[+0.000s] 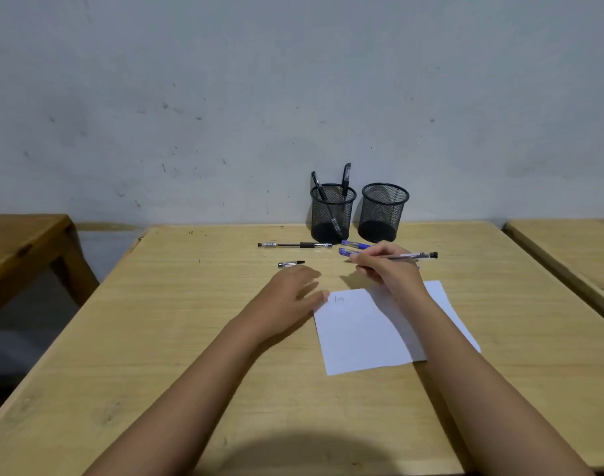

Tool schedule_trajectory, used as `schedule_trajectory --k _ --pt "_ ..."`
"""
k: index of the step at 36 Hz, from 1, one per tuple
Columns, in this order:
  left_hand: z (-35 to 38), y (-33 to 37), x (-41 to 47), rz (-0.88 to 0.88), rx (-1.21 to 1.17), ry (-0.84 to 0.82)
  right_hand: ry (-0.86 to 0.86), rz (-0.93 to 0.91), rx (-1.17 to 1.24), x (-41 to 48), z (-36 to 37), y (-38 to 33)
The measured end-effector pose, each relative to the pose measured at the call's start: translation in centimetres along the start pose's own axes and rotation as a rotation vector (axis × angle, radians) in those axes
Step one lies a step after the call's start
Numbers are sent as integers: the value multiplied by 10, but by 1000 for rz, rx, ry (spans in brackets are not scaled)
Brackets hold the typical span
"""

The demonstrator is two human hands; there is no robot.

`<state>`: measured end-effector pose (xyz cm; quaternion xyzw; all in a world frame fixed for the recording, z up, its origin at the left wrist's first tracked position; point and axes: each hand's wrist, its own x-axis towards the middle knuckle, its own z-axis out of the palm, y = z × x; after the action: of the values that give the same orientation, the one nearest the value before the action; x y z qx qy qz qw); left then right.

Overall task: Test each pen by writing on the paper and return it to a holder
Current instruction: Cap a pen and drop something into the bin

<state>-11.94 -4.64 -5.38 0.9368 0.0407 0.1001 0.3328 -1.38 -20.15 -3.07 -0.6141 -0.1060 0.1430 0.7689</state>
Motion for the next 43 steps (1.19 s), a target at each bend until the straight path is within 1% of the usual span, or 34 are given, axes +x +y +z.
schedule_trajectory --k 2,4,9,15,18,23,25,29,38,40,43 --pt "-10 -8 10 -17 20 109 -19 9 0 4 -1 -4" --pt "-17 -19 21 -52 86 167 -48 18 32 9 -3 -7" --pt "-16 -43 37 -105 184 133 -71 63 148 16 -1 -10" --pt "-9 -48 41 -73 153 194 -82 66 110 20 2 -5" --pt "-10 -46 42 -54 71 220 -87 81 112 22 4 -3" --pt "-13 -25 39 -49 -247 352 -85 63 162 20 10 -5" --pt "-15 -15 38 -33 -338 369 -87 43 181 18 13 -7" --pt "-24 -3 43 8 -361 370 -94 24 212 15 18 -14" --pt "-33 19 41 75 -424 335 -138 -11 198 6 19 -27" --pt "-35 24 40 80 -467 326 -148 -23 183 4 19 -30" --pt "-38 31 39 52 -603 318 -156 -46 214 0 20 -34"
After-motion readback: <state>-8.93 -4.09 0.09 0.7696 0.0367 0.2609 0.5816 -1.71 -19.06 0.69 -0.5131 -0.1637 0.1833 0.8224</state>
